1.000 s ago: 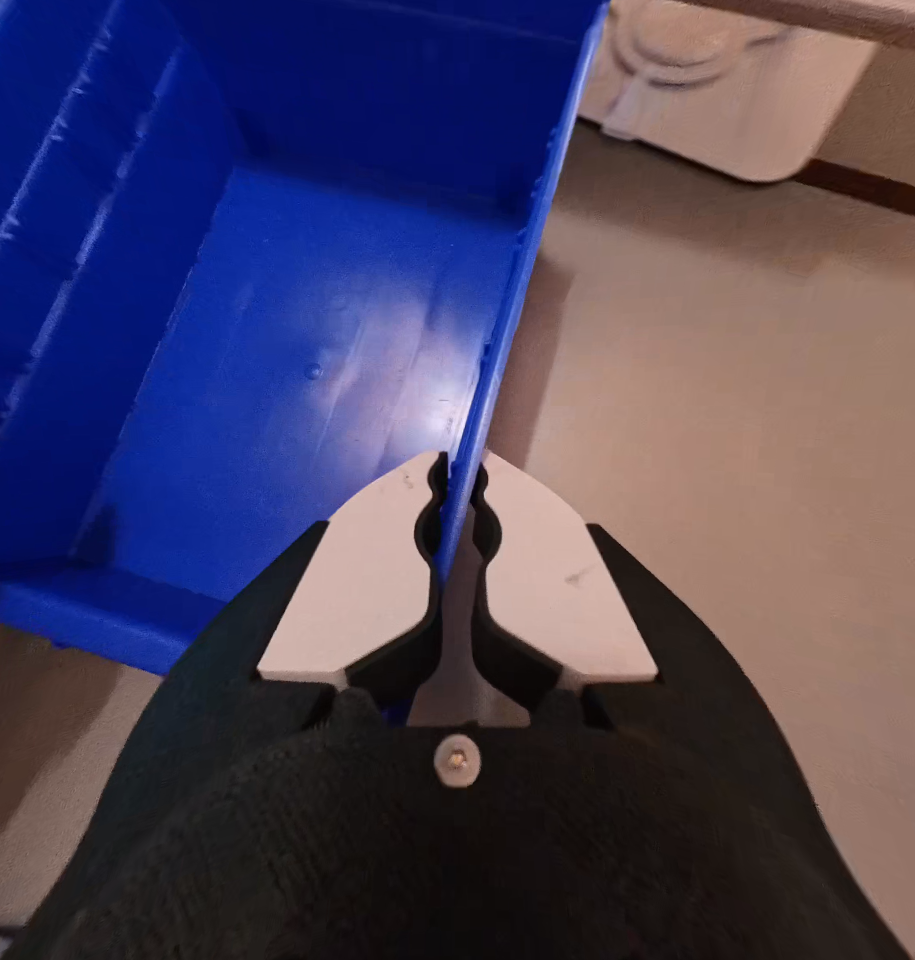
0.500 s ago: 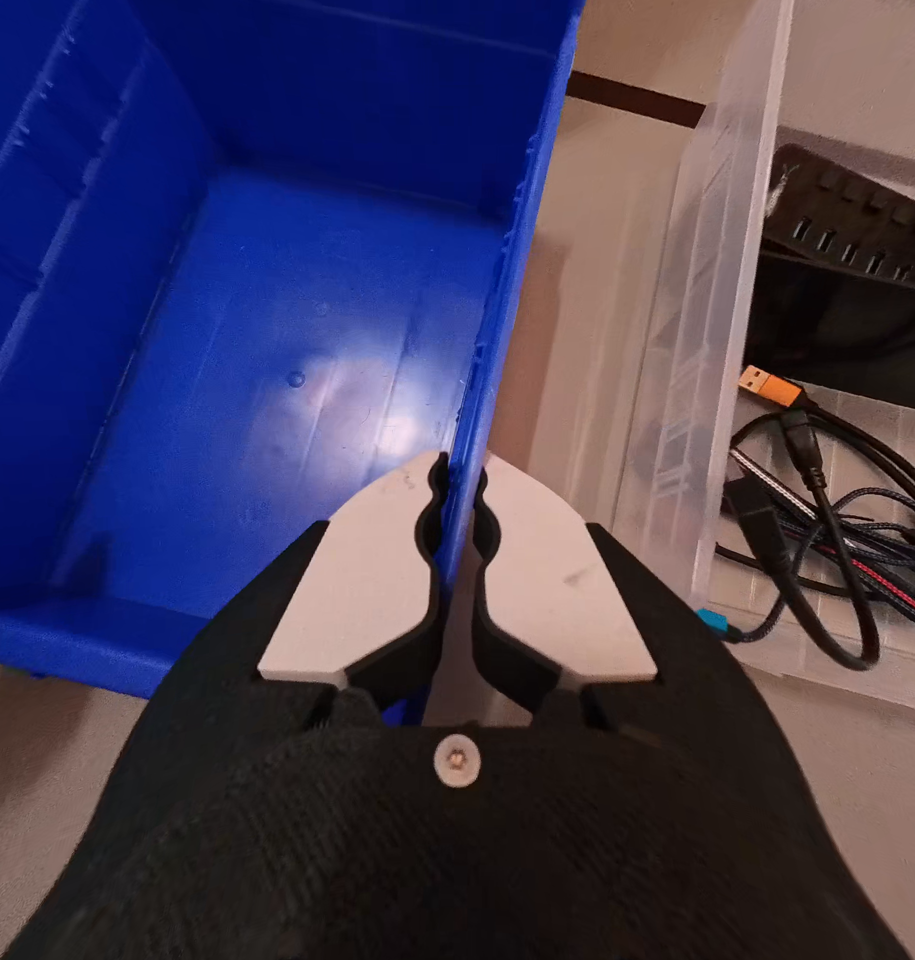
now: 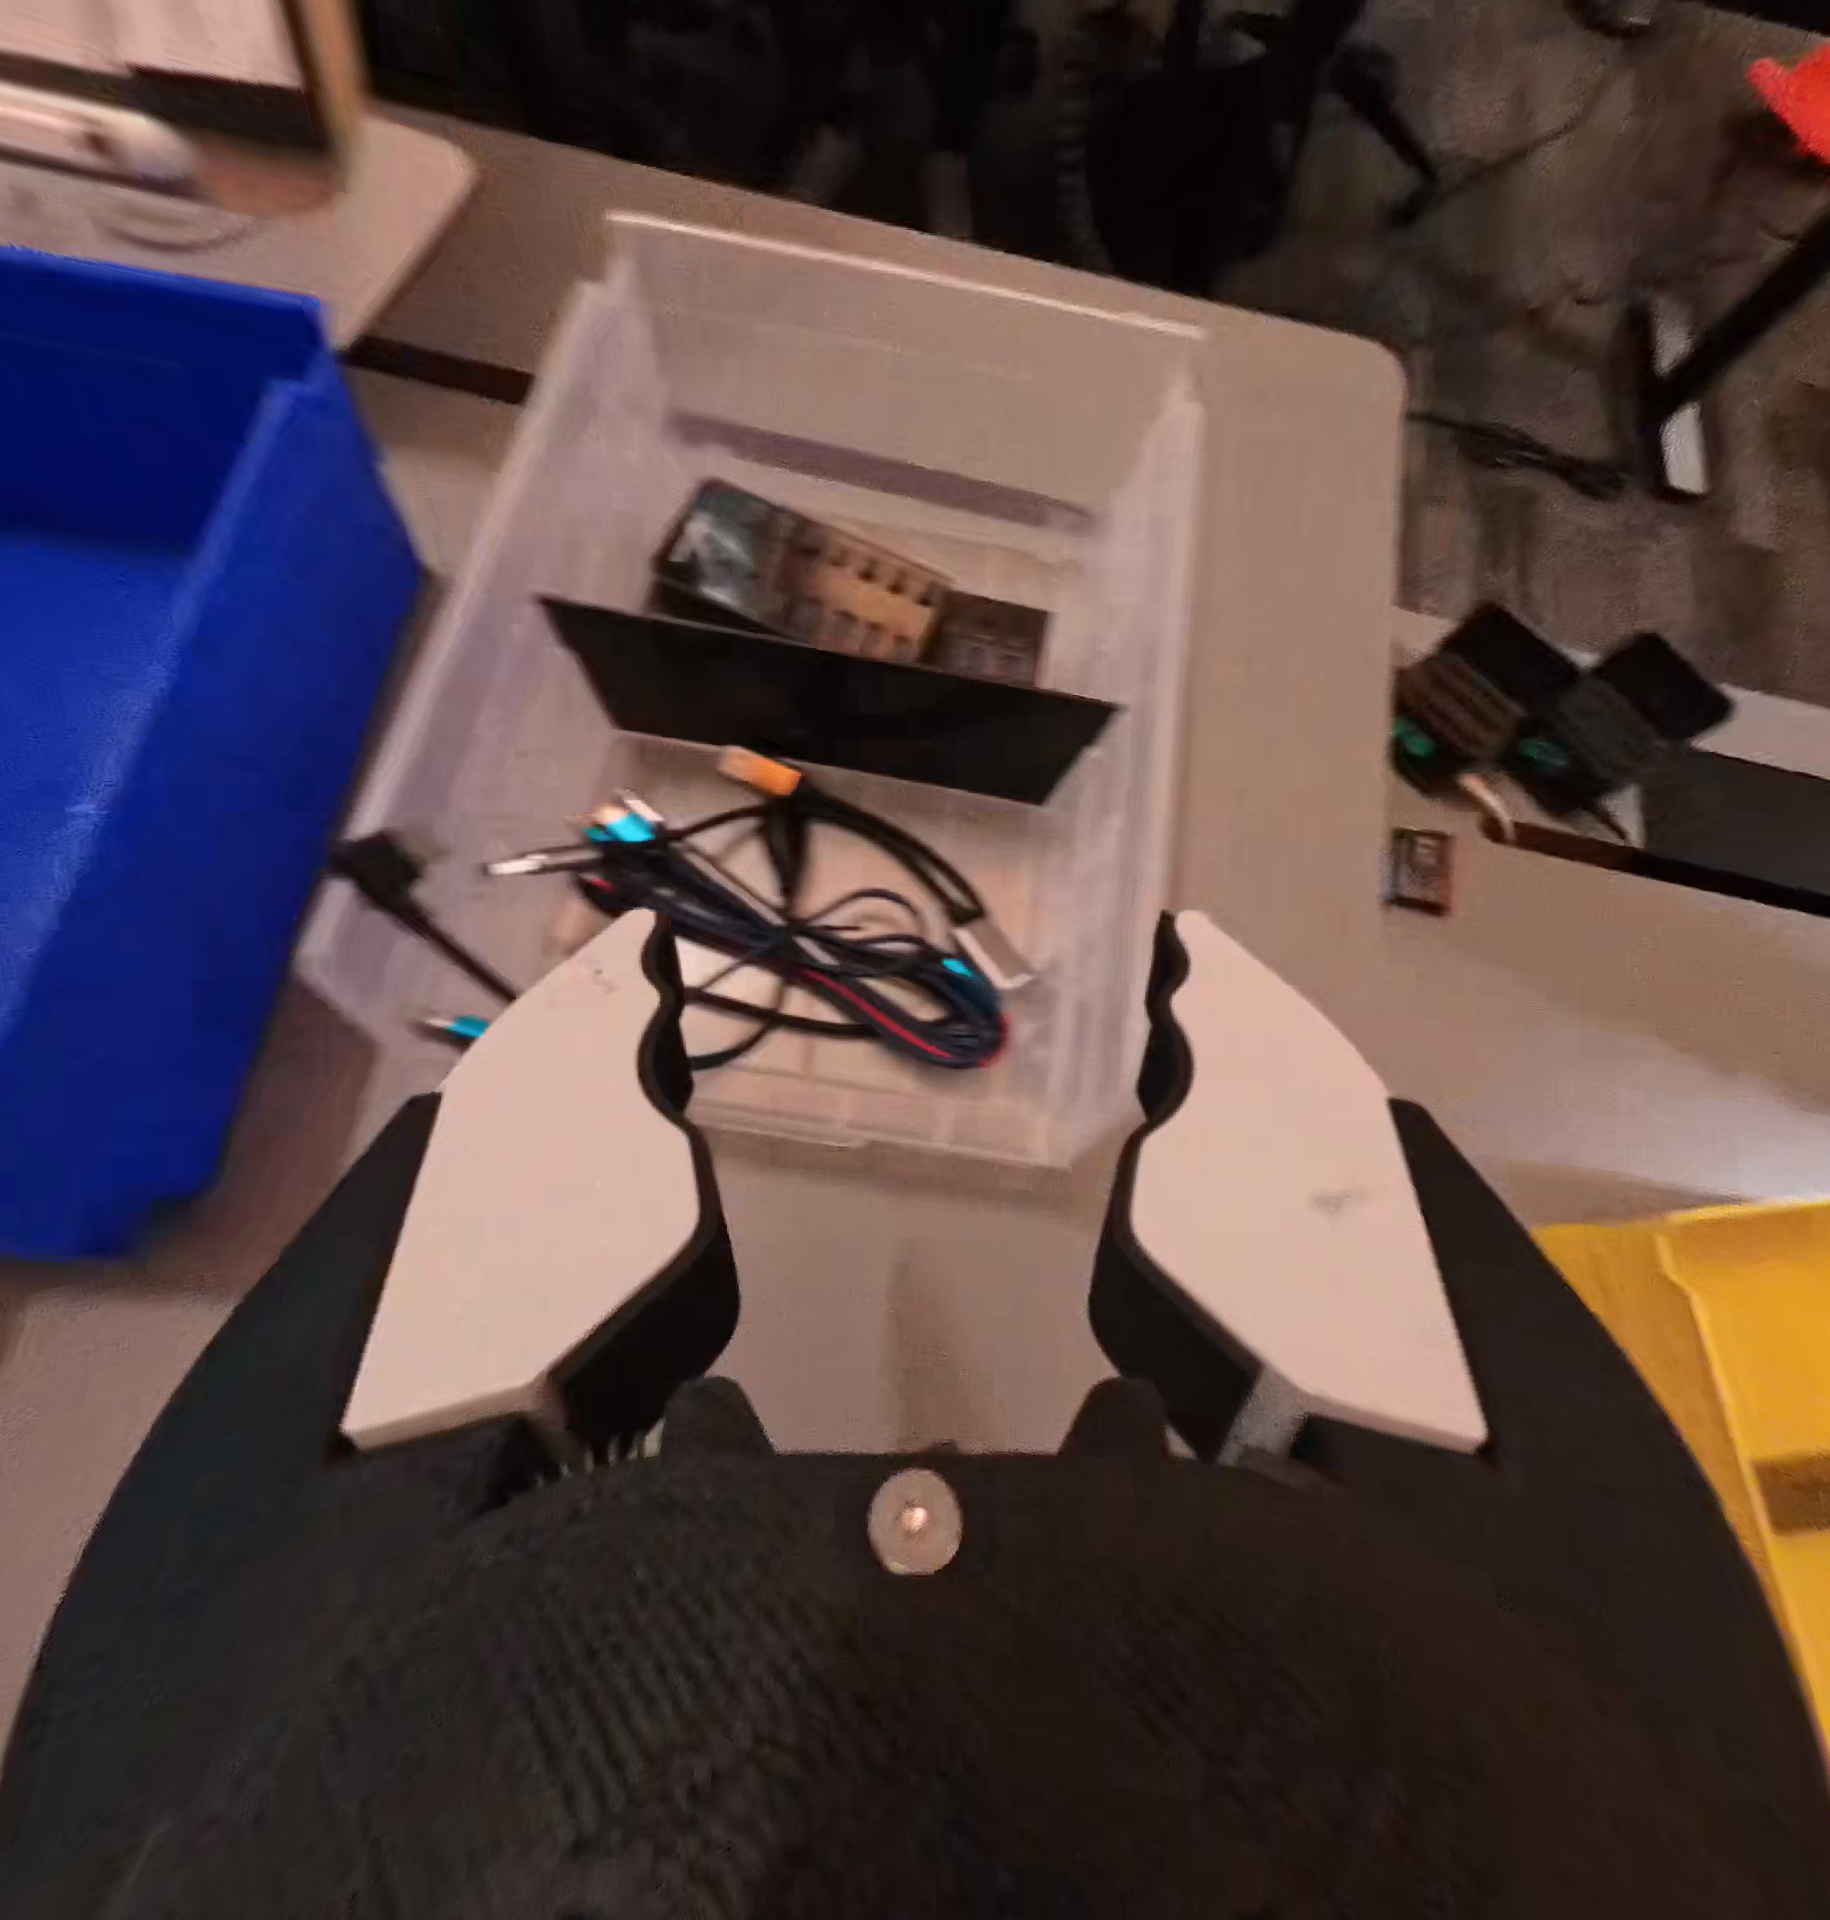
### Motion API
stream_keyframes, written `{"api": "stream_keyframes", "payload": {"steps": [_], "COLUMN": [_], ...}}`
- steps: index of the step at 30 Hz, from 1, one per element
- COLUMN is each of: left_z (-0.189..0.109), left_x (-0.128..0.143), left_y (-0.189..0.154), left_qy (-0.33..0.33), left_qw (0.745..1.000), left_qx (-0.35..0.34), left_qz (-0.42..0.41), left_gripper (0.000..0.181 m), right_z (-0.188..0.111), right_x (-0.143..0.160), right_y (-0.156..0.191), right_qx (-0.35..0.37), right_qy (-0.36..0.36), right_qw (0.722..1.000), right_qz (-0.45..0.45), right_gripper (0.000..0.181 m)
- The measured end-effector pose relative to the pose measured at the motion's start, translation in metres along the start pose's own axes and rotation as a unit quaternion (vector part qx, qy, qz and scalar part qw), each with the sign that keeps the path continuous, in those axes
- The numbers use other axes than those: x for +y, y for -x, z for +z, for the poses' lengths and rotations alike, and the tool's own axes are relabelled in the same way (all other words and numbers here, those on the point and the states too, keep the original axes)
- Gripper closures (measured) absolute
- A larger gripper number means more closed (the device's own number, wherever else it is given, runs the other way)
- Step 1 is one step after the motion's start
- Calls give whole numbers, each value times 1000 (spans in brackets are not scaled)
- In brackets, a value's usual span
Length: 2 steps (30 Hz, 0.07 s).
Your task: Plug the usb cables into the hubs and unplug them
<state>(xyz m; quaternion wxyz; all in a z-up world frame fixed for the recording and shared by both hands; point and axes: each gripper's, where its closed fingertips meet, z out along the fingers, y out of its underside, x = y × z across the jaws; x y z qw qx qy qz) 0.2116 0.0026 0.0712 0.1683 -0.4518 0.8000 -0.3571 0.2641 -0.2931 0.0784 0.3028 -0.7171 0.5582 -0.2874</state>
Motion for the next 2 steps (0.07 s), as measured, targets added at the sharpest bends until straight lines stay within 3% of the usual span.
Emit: {"api": "stream_keyframes", "payload": {"steps": [1, 2], "left_z": [10, 23], "left_x": [-14, -27], "left_y": [-24, -45], "left_qy": [2, 7], "left_qw": [999, 997], "left_qx": [42, 79], "left_qz": [5, 7], "left_gripper": [128, 128], "right_z": [4, 12], "right_x": [6, 13], "right_y": [-30, -51], "right_qx": [18, 21], "right_qy": [12, 30], "right_qw": [1000, 999], "right_qz": [12, 29], "right_gripper": [96, 97]}}
